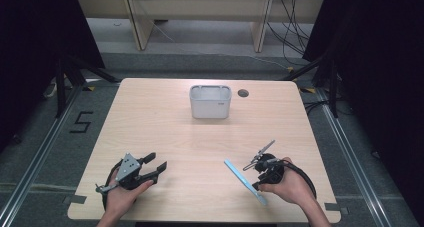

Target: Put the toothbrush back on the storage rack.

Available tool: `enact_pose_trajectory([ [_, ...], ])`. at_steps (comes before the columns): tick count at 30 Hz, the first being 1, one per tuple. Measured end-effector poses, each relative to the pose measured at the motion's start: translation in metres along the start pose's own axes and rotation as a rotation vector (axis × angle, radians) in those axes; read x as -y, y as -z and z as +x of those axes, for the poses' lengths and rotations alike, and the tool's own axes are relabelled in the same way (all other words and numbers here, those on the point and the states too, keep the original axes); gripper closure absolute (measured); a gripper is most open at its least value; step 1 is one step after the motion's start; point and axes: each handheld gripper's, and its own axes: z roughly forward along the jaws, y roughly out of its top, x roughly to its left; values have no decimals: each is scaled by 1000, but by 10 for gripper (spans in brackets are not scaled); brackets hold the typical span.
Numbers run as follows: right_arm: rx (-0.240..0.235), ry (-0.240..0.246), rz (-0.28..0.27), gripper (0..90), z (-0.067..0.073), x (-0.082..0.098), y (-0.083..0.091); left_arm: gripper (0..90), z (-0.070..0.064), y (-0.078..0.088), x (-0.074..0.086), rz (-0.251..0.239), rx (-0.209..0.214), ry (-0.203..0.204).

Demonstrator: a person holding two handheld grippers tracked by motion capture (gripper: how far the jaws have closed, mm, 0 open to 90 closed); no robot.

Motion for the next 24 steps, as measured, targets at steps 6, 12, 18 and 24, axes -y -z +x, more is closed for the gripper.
enact_pose_trajectory([
  [6, 15, 51, 72, 649, 9, -14, -10, 412, -1, 0, 0, 4, 3, -10],
  [12, 24, 88, 120, 667, 14, -25, -24, 411, -1, -2, 0, -6, 11, -10],
  [18, 41, 56, 145, 676, 12, -33, -28, 410, -1, -1, 0, 3, 7, -11],
  [24, 64, 55, 148, 680, 10, -40, -32, 410, -2, -1, 0, 10, 9, -14],
])
